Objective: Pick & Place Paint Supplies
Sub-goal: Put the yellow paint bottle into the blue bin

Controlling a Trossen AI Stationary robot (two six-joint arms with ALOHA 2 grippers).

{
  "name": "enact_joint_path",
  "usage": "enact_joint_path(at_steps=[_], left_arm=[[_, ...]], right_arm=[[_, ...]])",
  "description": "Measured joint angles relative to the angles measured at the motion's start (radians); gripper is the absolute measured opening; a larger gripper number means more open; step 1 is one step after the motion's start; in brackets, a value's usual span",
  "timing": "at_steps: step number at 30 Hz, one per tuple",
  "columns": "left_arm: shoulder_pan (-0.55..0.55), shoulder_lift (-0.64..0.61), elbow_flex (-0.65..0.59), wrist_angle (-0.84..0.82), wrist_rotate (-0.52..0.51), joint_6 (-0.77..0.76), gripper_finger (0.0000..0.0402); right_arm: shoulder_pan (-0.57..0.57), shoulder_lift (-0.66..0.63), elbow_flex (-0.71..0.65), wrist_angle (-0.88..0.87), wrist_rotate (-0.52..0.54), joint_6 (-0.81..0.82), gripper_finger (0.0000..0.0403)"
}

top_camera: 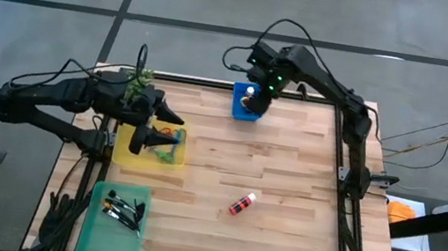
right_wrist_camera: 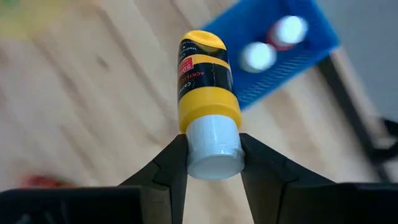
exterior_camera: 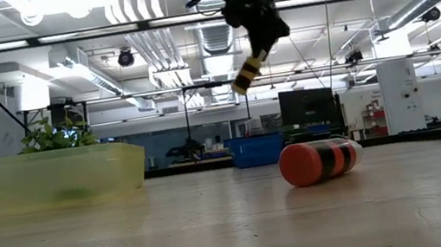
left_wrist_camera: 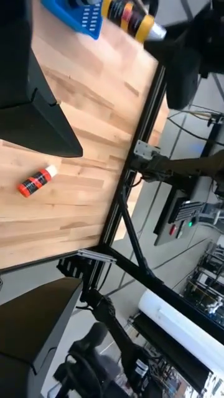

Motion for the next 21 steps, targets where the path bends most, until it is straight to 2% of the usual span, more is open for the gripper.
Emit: enact_joint_path(at_steps=[4, 7, 11, 15, 18, 21], left_arm=[[0.001, -0.017, 0.0, -0.028, -0.042, -0.001, 0.0342], [0.001, -0.018, 0.0, -0.064, -0.134, -0.002, 0.0342], [0.001, -0.001, -0.001, -0.092, -0.243, -0.012, 0.0342], [0.0, 0.035, -0.002, -0.064, -0.272, -0.004, 0.0336], [0.0, 0.088, -0.002, 0.035, -0.272, 0.019, 0.0309], [0.0, 0.151, -0.001, 0.184, -0.272, 0.037, 0.0257]], right_arm=[[0.002, 0.053, 0.071, -0.001, -0.084, 0.128, 0.0112], [0.014, 0.053, 0.054, -0.012, -0.149, 0.176, 0.0112], [0.064, -0.024, 0.04, -0.01, -0.17, 0.199, 0.0112], [0.124, -0.115, 0.035, 0.021, -0.195, 0.22, 0.0112], [0.173, -0.171, 0.029, 0.066, -0.195, 0.262, 0.0112], [0.208, -0.207, 0.024, 0.095, -0.189, 0.302, 0.0112]])
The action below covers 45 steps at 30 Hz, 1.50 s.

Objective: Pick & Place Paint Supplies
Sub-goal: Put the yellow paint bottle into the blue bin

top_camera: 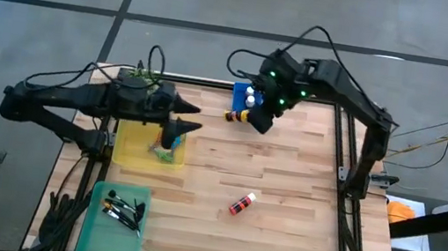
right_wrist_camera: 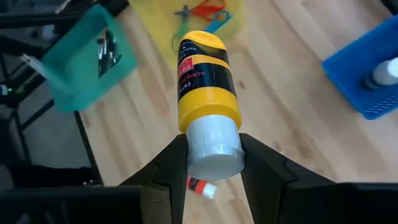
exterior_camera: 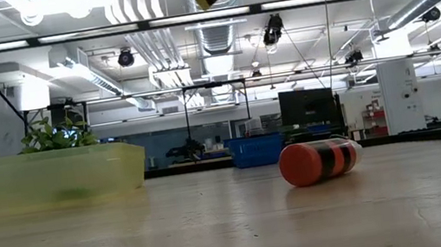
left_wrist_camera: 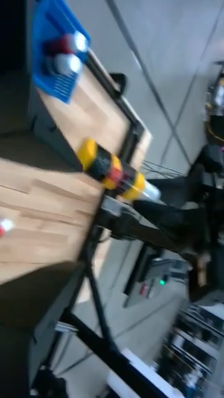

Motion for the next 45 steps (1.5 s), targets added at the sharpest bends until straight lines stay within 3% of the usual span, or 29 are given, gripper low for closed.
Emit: enact_joint_path(at_steps=[7, 9, 21, 32, 45], left_arm=[[0.001, 0.048, 0.014, 0.109, 0.0, 0.036, 0.0049], [0.001, 0.054, 0.014, 0.105, 0.0, 0.043, 0.0015], [0.042, 0.164, 0.014, 0.276, -0.015, 0.011, 0.0004], [0.056, 0.24, 0.017, 0.278, 0.024, -0.071, 0.0003], [0.056, 0.242, 0.015, 0.345, 0.042, -0.076, 0.0002]], right_arm=[[0.038, -0.045, -0.017, -0.003, 0.071, 0.047, 0.0112], [0.048, -0.059, -0.018, 0.003, 0.068, 0.048, 0.0112], [0.066, -0.06, -0.027, 0.05, 0.037, 0.037, 0.0112], [0.07, -0.078, -0.028, 0.129, 0.032, 0.037, 0.0112], [0.069, -0.096, -0.028, 0.208, 0.043, 0.039, 0.0112]])
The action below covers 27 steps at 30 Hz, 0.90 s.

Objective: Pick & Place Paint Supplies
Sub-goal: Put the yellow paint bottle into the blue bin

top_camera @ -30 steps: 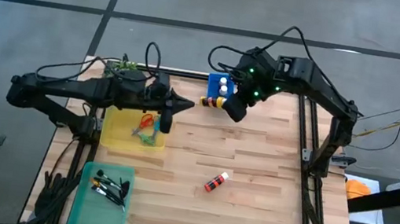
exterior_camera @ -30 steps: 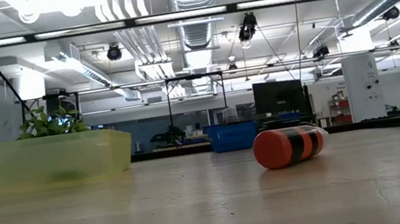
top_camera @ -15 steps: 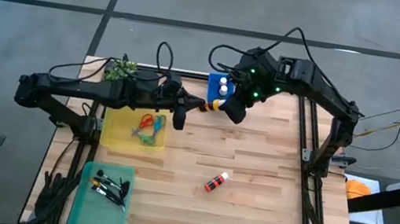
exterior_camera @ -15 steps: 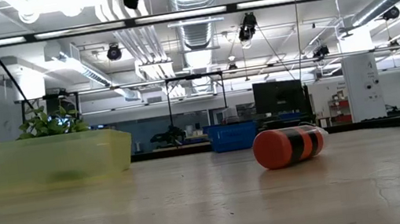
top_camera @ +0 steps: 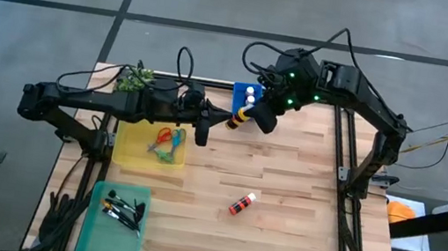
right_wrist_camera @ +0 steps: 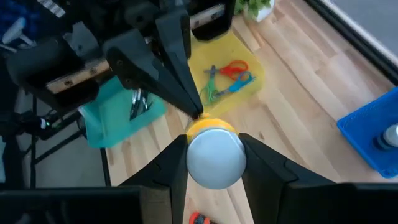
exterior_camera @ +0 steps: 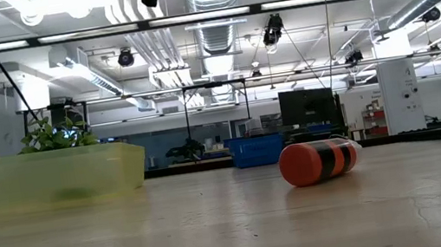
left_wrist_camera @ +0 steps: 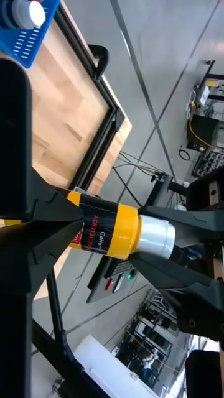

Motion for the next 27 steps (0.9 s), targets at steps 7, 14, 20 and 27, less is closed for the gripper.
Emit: enact_joint_path(at_steps=[7, 14, 20, 27], left_arm=[[0.0, 0.0, 0.0, 0.007, 0.0, 0.009, 0.0002], [0.0, -0.095, 0.0, -0.062, -0.025, 0.196, 0.0034], [0.003, -0.257, 0.0, -0.195, -0.111, 0.307, 0.0074], [0.002, -0.408, 0.0, -0.37, -0.2, 0.315, 0.0098]], right_arm=[[0.0, 0.001, 0.0, 0.031, 0.024, -0.007, 0.0112], [0.0, 0.001, 0.0, 0.047, 0.104, -0.027, 0.0112], [-0.001, 0.01, -0.003, 0.043, 0.174, -0.067, 0.0112], [-0.039, 0.101, -0.077, 0.045, 0.184, -0.11, 0.0112]])
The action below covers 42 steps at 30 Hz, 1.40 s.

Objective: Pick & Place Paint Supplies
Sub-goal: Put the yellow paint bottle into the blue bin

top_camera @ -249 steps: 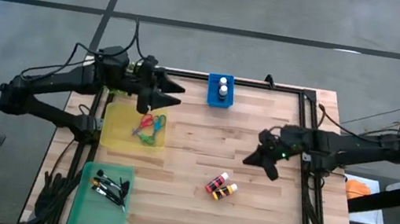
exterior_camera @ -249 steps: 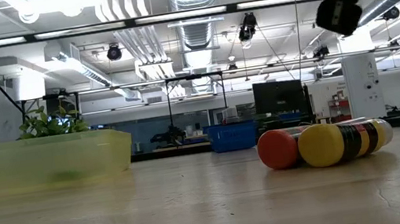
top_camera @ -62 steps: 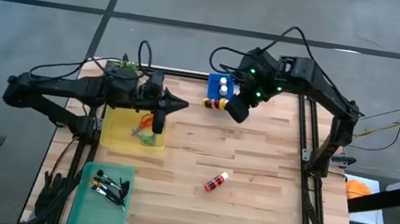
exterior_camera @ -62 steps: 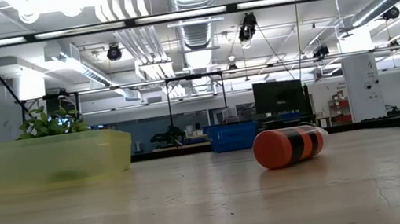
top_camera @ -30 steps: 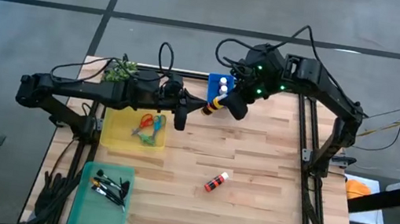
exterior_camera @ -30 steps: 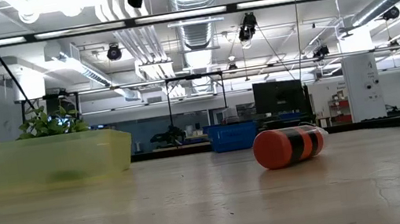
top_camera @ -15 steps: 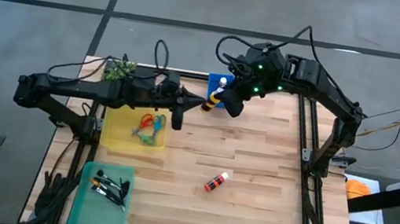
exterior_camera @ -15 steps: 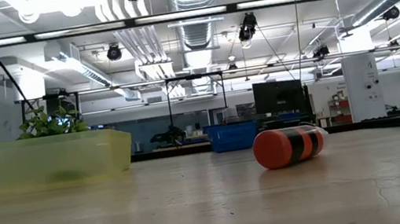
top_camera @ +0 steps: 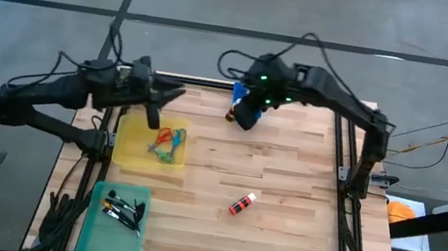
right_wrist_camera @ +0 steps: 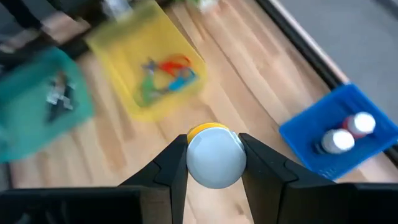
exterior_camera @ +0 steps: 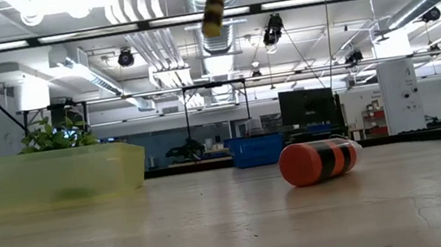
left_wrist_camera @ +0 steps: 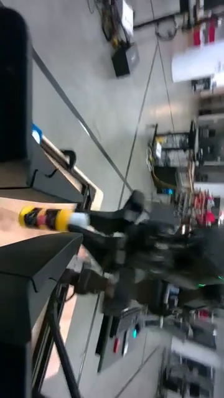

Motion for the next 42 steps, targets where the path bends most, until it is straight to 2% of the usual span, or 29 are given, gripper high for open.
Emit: enact_joint_path(at_steps=[9, 20, 26, 42], left_arm=[[0.0, -0.075, 0.0, -0.045, -0.02, -0.018, 0.0099], [0.0, -0.049, 0.0, -0.042, -0.043, -0.028, 0.0099], [0.0, -0.036, 0.0, -0.037, -0.053, -0.045, 0.0099], [0.002, -0.011, 0.0, -0.023, -0.114, -0.049, 0.0099]], right_arm=[[-0.115, 0.129, -0.07, 0.049, -0.001, -0.074, 0.0112], [-0.234, 0.27, 0.078, 0.03, 0.021, -0.23, 0.0112], [-0.3, 0.349, 0.136, 0.04, -0.001, -0.294, 0.0112], [-0.364, 0.439, 0.15, 0.091, -0.043, -0.402, 0.0112]])
